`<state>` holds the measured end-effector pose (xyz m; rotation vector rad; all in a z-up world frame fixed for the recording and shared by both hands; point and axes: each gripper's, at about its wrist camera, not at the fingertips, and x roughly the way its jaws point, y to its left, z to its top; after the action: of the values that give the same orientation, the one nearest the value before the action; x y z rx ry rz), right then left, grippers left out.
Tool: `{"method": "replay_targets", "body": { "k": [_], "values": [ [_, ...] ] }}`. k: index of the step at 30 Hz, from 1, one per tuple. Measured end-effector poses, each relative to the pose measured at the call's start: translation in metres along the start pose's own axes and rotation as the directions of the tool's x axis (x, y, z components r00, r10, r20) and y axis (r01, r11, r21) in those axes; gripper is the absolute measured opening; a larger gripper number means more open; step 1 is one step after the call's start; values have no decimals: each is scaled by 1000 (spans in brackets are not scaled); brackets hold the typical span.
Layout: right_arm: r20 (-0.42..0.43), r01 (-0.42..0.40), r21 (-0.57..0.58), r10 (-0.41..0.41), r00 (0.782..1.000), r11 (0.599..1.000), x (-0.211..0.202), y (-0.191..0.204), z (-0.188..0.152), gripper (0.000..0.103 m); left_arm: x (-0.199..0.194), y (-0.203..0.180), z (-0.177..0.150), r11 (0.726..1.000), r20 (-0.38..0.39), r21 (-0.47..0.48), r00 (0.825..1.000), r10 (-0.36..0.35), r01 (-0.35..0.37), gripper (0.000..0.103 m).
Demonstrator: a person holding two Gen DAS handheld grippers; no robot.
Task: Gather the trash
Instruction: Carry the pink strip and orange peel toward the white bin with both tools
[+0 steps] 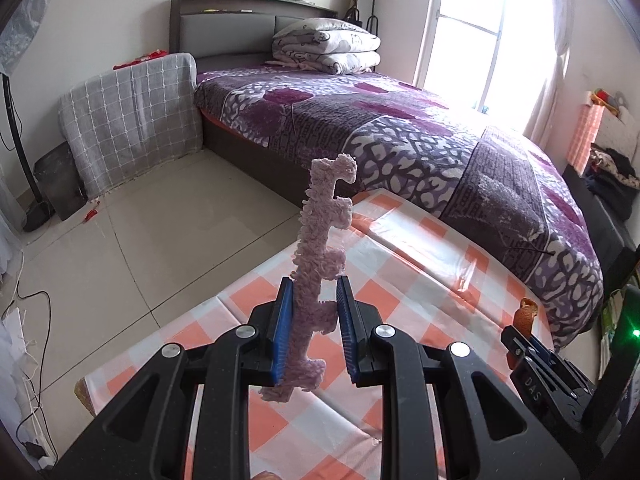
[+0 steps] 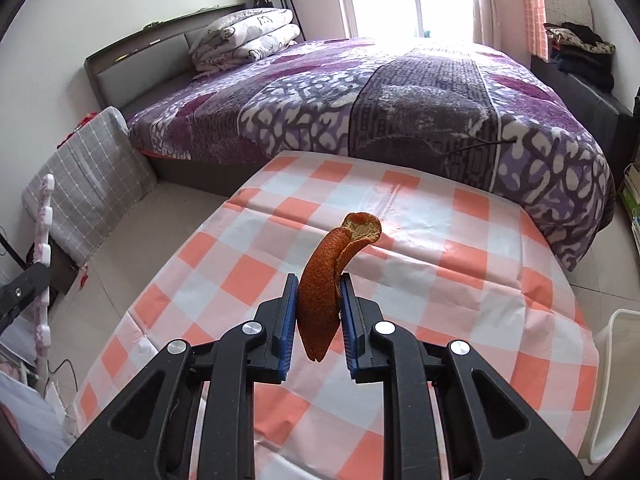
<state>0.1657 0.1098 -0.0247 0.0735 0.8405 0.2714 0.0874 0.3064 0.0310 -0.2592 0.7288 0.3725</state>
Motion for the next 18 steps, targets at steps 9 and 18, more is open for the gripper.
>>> {"method": "replay_targets", "body": {
  "k": [9,18],
  "values": [
    [-3,22,29,-22,1000,999,-11,-58,-20,20,19,-38,-23,998,-60,68,998,5,-1,23],
    [-18,25,134,-22,1000,991,-16,-107,-25,20,17,-76,-27,994,-60,104,998,-11,17,23]
  ]
}}
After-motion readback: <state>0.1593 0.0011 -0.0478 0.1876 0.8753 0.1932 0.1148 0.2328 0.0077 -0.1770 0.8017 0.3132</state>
